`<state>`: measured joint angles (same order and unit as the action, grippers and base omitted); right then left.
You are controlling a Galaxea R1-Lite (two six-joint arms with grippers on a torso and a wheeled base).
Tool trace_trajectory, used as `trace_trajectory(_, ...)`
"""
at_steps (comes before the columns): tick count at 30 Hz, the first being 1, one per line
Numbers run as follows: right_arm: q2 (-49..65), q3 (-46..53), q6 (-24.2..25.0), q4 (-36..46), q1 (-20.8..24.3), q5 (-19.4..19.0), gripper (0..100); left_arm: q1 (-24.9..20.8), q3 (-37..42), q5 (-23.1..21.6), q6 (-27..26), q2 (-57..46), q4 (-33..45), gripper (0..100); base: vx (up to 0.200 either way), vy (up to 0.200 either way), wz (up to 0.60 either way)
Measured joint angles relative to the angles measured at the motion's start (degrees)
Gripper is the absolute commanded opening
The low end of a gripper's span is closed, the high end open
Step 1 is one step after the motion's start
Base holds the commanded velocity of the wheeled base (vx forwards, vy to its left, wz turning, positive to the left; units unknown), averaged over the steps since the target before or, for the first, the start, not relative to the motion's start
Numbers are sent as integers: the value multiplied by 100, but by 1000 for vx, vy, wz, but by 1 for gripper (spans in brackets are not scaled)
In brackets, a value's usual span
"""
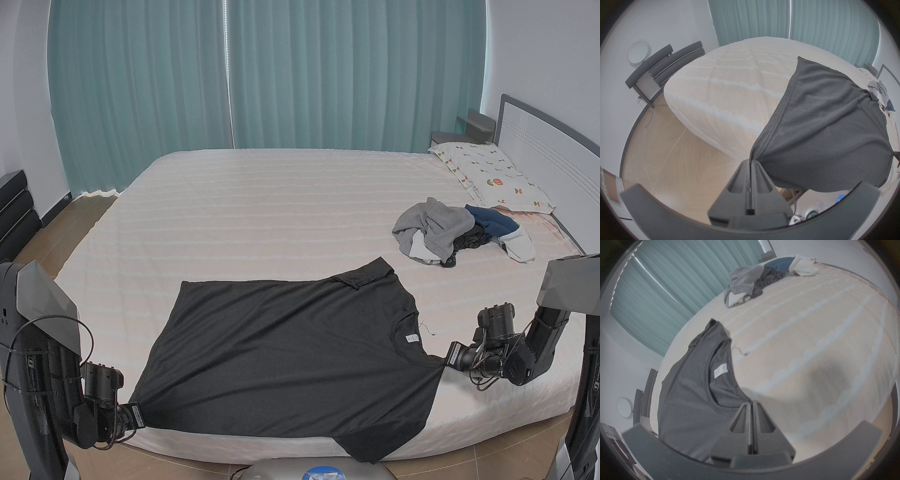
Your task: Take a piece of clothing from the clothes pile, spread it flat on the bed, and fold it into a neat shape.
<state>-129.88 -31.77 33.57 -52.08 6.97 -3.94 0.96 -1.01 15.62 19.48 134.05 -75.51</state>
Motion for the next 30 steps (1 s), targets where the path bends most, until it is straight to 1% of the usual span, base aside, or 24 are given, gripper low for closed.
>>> trace_trajectory(3,63,-54,-126,21,-160,-41,0,-112,0,4,112,5,44,0,0,0,0)
trace_trajectory(7,105,-100,-150,62,-224,-68,0,-217,0,11,149,5,189,0,0,0,0)
trace_trajectory(8,111,-105,-155,65,-232,-74,0,-233,0,15,149,5,191,100,0,0,0)
trace_trajectory(10,118,-111,-158,66,-235,-130,0,-247,0,17,148,5,199,100,0,0,0)
trace_trajectory(11,116,-111,-161,66,-243,-165,100,-250,0,20,148,5,199,100,0,0,0)
trace_trajectory(21,152,-119,9,-17,-235,-411,100,-204,0,-24,118,-139,104,100,0,0,0)
trace_trajectory(23,196,-113,285,-17,-246,-506,100,-184,2,-139,105,-238,46,100,0,0,0)
trace_trajectory(26,297,-100,742,7,-260,-734,100,-169,0,-484,94,-447,-63,100,0,0,0)
trace_trajectory(28,396,-83,844,27,-276,-853,100,-162,0,-623,116,-579,-107,100,0,0,0)
trace_trajectory(30,472,-54,879,38,-282,-892,100,-134,0,-722,151,-666,-127,100,0,200,0)
